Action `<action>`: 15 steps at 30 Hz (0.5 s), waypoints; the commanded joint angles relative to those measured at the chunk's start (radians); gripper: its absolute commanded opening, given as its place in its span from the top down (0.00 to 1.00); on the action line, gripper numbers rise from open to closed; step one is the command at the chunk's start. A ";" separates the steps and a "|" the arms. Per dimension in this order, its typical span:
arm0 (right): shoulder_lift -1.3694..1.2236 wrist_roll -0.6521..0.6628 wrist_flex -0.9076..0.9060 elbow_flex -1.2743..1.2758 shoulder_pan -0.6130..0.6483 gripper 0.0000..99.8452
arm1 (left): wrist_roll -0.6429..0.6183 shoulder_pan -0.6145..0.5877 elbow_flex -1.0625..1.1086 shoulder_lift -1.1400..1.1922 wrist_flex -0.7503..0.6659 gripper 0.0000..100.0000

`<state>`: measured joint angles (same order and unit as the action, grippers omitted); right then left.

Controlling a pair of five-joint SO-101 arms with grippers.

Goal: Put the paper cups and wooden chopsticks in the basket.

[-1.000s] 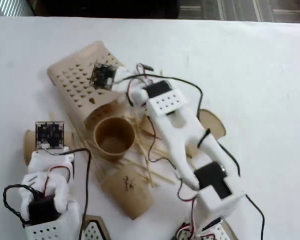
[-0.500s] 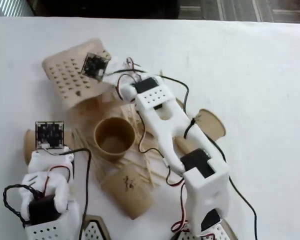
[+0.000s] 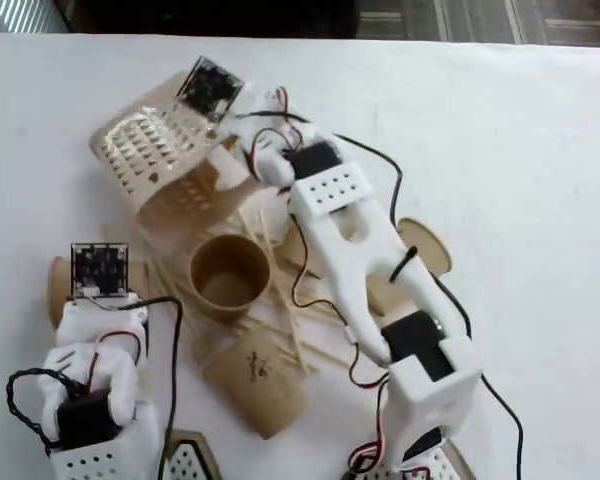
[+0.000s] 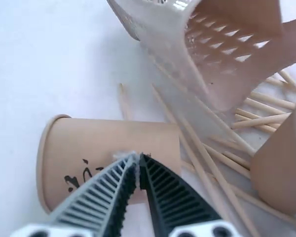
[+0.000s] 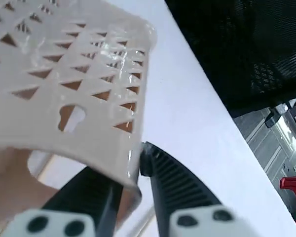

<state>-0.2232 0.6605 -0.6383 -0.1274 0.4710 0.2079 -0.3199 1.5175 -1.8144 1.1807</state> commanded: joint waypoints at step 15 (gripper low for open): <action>0.101 -0.195 -0.288 -0.284 -0.332 0.98 | 0.009 -0.002 -0.005 -0.004 -0.020 0.96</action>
<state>-0.2064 0.4795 -0.8332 -0.3145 0.1780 0.2079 -0.3199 1.5175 -1.8144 1.1807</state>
